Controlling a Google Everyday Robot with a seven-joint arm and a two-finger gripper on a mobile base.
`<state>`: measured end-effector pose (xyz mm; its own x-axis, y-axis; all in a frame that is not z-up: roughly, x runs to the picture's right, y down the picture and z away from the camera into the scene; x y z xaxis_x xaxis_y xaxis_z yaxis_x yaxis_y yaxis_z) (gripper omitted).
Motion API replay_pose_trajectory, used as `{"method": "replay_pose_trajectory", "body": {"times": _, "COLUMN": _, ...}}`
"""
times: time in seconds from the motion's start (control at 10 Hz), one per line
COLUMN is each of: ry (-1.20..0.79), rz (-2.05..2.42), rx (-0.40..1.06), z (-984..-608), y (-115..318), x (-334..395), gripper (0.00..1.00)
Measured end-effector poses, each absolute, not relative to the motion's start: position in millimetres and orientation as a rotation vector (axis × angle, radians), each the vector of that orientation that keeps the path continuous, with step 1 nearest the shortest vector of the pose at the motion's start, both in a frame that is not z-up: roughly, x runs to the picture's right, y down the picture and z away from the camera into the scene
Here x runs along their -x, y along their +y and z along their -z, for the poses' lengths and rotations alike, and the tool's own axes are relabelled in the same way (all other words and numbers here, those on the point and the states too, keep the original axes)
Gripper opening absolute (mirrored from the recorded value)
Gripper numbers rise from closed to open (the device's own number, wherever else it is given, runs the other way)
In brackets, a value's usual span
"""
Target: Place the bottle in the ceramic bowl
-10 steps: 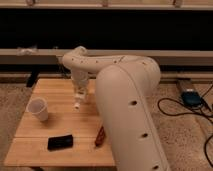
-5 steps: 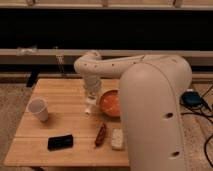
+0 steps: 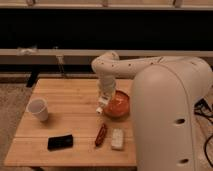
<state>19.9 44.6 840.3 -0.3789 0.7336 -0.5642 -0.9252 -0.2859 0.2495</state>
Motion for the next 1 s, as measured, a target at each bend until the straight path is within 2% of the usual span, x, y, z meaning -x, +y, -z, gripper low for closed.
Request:
{"method": "replay_pose_trajectory", "body": {"times": 0.2, "ry": 0.714, "rz": -1.874, "rx": 0.428, "z": -859, "y": 47, "x": -33, "gripper": 0.39}}
{"method": "replay_pose_trajectory", "body": {"times": 0.5, "ry": 0.748, "rz": -1.895, "rx": 0.443, "z": -867, "y": 50, "x": -43, "gripper": 0.69}}
{"method": "replay_pose_trajectory", "body": {"times": 0.7, "ry": 0.748, "rz": -1.912, "rx": 0.445, "z": -858, "y": 51, "x": -49, "gripper": 0.80}}
{"method": "replay_pose_trajectory", "body": {"times": 1.0, "ry": 0.731, "rz": -1.934, "rx": 0.458, "z": -843, "y": 51, "x": -49, "gripper": 0.80}}
